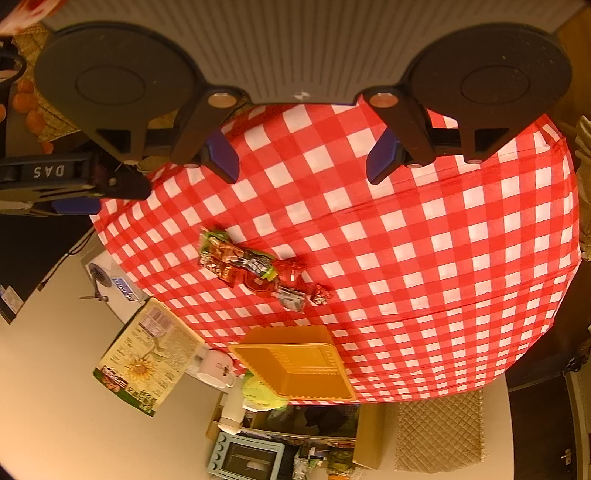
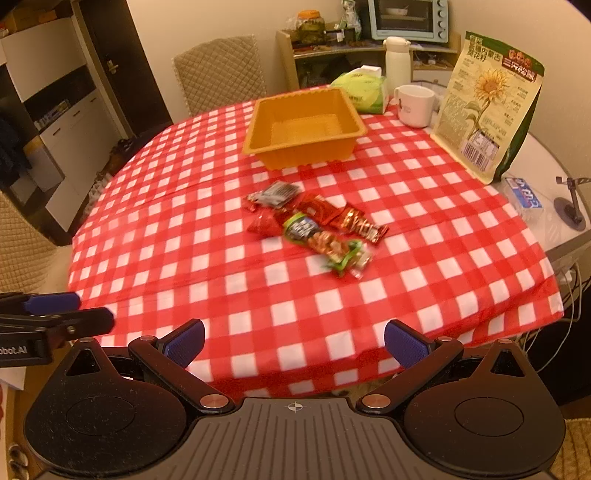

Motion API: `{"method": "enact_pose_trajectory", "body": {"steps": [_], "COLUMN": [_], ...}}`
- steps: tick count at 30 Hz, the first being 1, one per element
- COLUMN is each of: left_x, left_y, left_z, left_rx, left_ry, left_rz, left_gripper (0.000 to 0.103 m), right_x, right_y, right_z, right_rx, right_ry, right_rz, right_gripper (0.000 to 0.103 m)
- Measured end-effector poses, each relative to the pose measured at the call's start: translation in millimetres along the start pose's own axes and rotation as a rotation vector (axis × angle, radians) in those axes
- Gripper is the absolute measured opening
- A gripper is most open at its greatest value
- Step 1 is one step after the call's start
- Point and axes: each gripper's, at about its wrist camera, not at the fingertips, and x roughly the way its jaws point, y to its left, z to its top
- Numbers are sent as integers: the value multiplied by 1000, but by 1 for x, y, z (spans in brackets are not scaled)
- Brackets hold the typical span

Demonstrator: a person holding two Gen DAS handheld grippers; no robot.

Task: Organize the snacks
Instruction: 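Reach the right gripper to the green-and-black nut bar and close on it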

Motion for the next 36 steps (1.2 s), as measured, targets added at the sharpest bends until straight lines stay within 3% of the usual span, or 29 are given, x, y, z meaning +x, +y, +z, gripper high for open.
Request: {"method": "enact_pose_trajectory", "body": {"steps": [15, 18, 36], "left_x": [36, 47, 101], "left_y": [7, 5, -4], "left_z": [18, 21, 33], "left_rx": [-35, -46, -123], "left_ry": [-4, -4, 17], "left_rz": [38, 39, 74], "left_gripper": [74, 75, 75], "right_x": [40, 52, 140], "right_y": [-42, -45, -57], "right_z": [24, 29, 72], "right_rx": [-93, -141, -370], "right_ry": [-28, -27, 29], "right_rz": [65, 91, 198], "right_gripper": [101, 87, 57]}}
